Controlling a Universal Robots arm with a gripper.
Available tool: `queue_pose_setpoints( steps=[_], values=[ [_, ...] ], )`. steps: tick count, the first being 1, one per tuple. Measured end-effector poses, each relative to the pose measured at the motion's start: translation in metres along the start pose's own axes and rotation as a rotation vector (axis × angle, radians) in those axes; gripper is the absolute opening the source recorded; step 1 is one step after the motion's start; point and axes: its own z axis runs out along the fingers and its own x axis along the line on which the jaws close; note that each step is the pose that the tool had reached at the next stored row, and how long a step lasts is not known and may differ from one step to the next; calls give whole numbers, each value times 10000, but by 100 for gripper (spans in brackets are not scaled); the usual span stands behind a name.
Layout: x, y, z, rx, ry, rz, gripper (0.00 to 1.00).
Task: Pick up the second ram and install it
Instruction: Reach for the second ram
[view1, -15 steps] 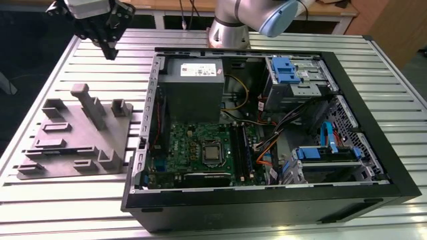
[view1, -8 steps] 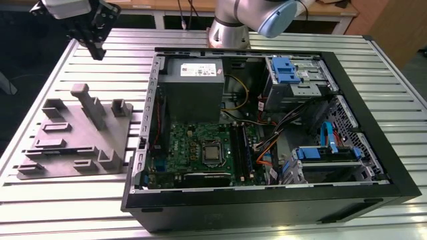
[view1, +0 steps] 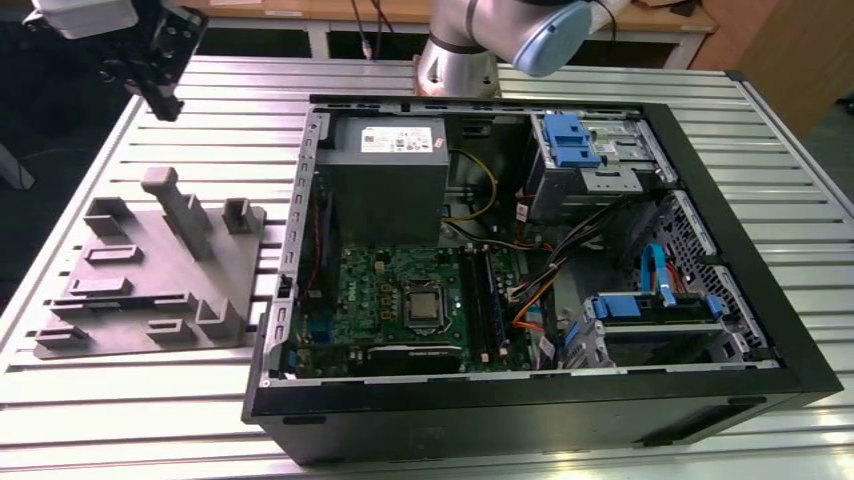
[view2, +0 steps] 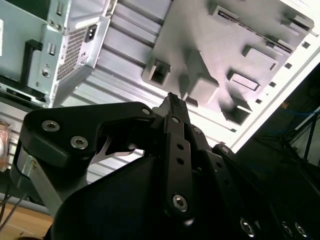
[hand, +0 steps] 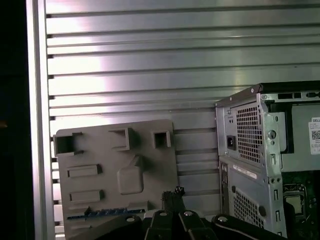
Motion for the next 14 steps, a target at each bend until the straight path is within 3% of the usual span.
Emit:
queue_pose_setpoints(
  steps=[8, 14],
  values=[
    [184, -14, 5, 0, -1, 1, 10],
    [280, -30, 23, 0, -1, 1, 10]
  ],
)
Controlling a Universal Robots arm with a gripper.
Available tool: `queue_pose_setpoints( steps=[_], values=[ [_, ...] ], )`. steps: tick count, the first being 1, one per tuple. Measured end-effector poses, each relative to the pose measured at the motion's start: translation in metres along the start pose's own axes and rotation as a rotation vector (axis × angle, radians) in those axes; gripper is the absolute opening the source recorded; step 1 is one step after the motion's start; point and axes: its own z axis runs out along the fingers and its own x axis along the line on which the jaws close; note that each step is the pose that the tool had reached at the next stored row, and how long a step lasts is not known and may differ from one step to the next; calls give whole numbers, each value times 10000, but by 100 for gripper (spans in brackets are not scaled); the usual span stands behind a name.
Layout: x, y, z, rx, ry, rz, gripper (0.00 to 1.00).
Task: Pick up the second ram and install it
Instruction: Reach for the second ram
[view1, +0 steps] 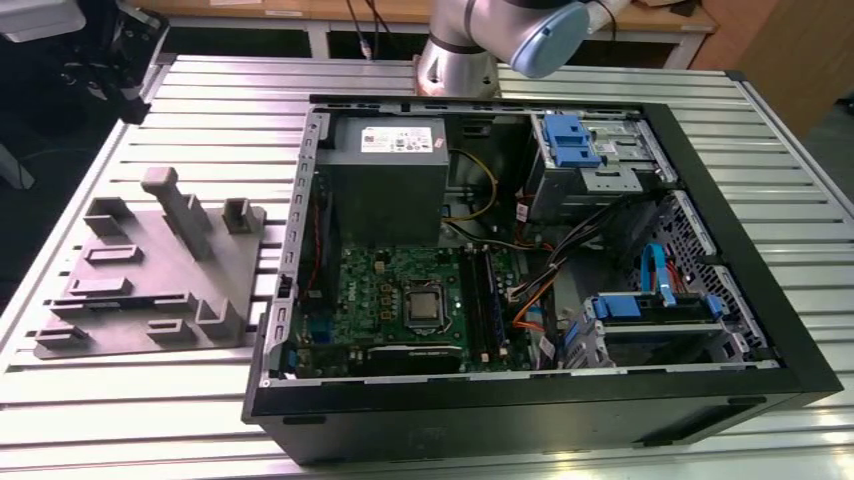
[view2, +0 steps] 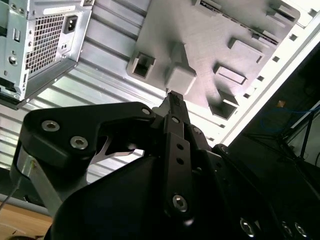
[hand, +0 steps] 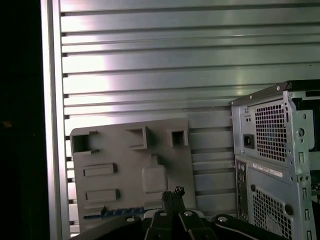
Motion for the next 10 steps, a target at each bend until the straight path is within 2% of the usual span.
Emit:
queue_pose_setpoints(
  steps=[10],
  values=[
    [111, -93, 47, -1, -2, 0, 10]
  ],
)
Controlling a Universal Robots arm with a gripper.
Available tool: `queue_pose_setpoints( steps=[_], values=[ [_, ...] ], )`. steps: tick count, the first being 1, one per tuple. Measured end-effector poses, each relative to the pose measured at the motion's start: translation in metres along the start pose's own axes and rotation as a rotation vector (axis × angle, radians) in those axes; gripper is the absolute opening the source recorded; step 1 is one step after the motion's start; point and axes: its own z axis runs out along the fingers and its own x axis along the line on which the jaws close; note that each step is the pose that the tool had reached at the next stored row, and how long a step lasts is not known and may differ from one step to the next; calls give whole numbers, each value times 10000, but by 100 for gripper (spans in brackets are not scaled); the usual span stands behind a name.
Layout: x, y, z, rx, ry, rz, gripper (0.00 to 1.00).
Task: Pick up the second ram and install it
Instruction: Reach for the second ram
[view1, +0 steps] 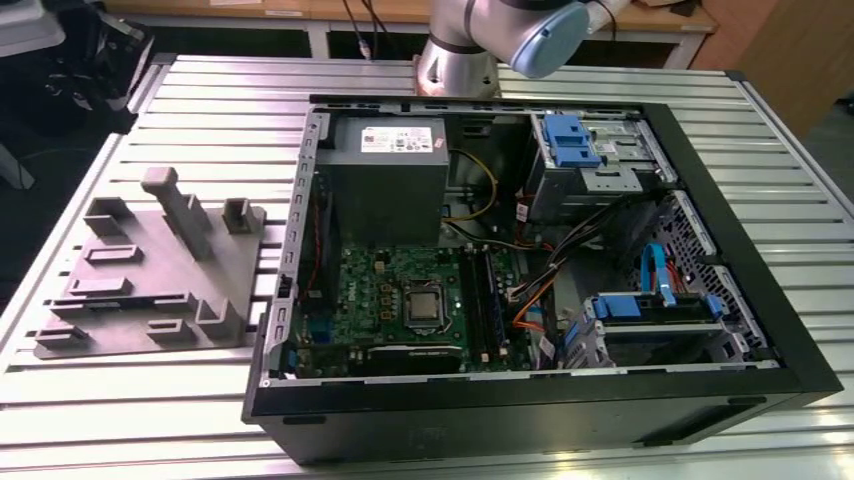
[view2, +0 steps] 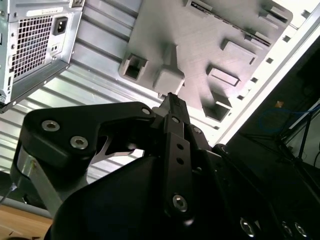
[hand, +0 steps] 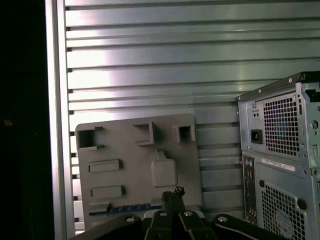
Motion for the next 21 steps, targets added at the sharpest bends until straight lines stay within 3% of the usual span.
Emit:
queue_pose_setpoints(
  steps=[12, 21],
  values=[
    [94, -137, 51, 0, 1, -1, 10],
    [151, -215, 133, 1, 1, -1, 10]
  ],
)
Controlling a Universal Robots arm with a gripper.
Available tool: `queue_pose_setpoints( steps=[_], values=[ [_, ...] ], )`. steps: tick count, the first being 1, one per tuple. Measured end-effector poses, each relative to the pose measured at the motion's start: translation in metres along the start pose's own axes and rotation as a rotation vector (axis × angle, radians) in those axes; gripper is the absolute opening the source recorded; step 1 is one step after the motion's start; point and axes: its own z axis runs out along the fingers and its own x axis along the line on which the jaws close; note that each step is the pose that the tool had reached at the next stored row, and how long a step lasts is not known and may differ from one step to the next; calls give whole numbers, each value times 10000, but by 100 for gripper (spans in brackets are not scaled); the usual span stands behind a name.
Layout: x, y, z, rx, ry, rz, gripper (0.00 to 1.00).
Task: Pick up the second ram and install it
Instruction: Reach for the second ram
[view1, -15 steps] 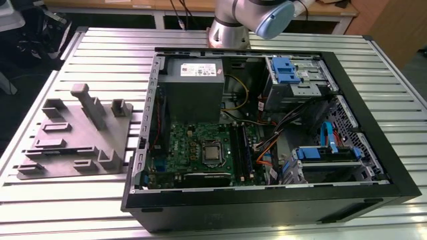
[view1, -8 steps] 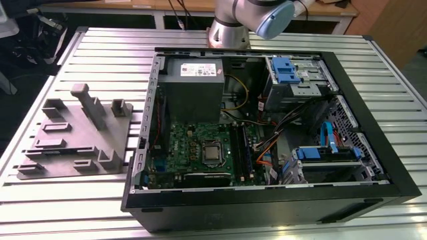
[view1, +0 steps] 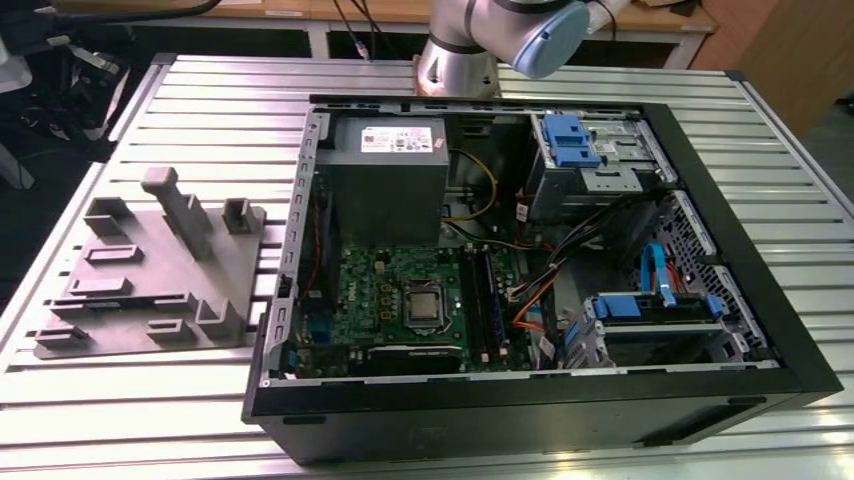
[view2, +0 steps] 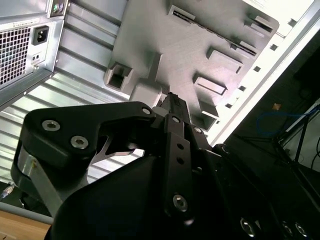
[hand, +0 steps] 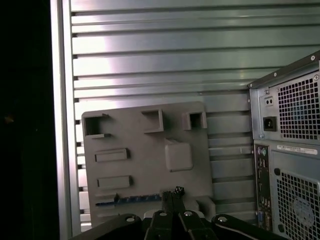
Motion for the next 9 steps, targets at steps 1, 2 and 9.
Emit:
queue_pose_setpoints(
  steps=[1, 2, 9],
  values=[
    [7, -8, 12, -1, -1, 0, 10],
    [13, -16, 22, 0, -1, 0, 10],
    [60, -58, 101, -1, -2, -2, 10]
  ],
)
